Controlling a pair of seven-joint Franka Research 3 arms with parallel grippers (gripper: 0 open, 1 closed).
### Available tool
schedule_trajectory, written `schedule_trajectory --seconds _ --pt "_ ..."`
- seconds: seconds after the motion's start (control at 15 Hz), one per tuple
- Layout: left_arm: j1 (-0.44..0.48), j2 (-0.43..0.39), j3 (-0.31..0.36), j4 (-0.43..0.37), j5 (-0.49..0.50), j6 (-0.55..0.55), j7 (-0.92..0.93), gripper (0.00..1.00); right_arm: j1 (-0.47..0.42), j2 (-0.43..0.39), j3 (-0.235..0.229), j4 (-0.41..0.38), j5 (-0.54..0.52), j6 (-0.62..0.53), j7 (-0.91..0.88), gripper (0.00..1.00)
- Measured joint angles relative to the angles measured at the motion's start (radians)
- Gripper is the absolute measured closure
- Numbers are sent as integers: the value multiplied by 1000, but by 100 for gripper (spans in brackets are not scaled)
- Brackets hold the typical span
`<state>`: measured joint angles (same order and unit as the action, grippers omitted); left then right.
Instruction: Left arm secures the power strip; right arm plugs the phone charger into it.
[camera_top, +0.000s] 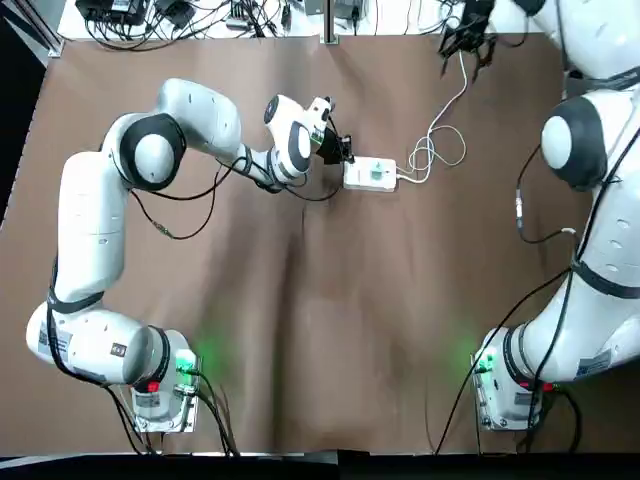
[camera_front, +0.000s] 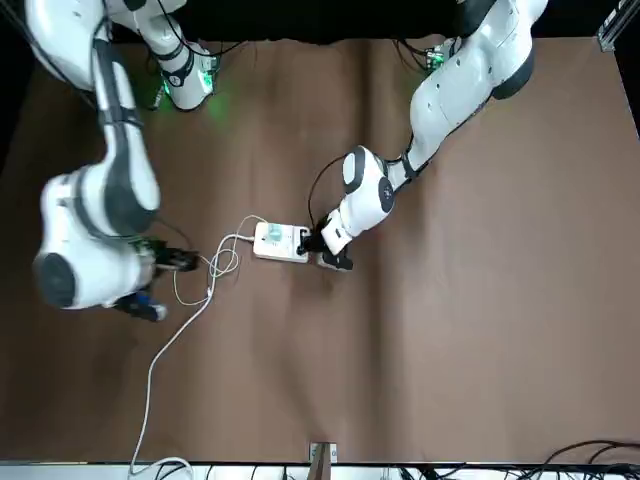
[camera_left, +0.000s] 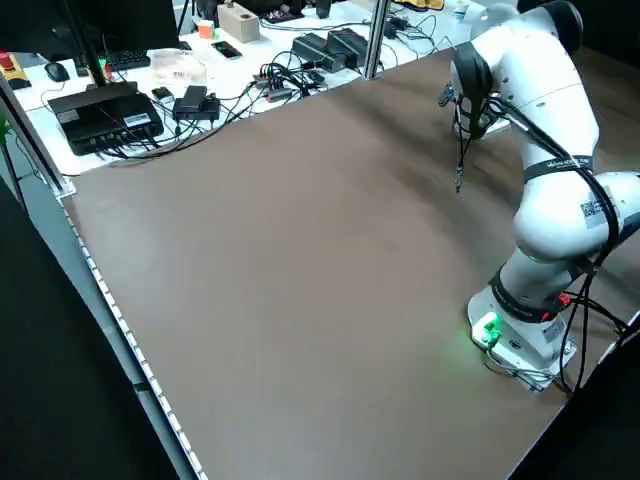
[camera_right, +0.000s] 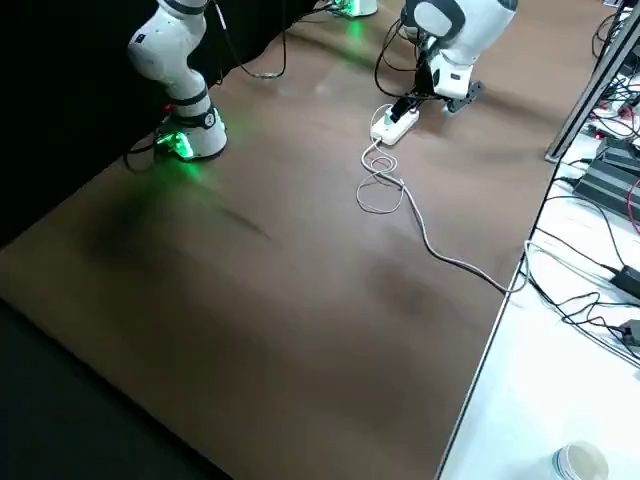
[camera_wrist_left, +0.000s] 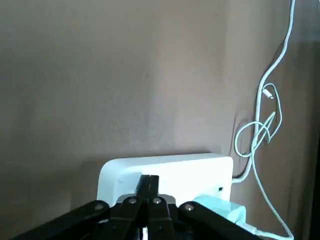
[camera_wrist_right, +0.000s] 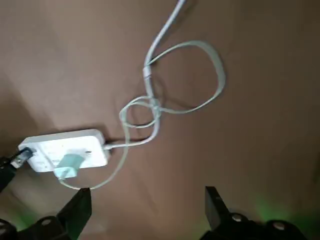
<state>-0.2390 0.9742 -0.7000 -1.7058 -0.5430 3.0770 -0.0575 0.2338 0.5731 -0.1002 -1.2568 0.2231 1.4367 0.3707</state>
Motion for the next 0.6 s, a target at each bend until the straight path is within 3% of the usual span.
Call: schedule_trajectory --seconds 0.27,0.6 --pt "5 -5 5 20 0 -28 -3 99 -145 -88 -1 47 -25 -55 -148 0" --pt "17 -55 48 70 0 -229 -40 97 -167 -215 0 59 -32 -82 -161 0"
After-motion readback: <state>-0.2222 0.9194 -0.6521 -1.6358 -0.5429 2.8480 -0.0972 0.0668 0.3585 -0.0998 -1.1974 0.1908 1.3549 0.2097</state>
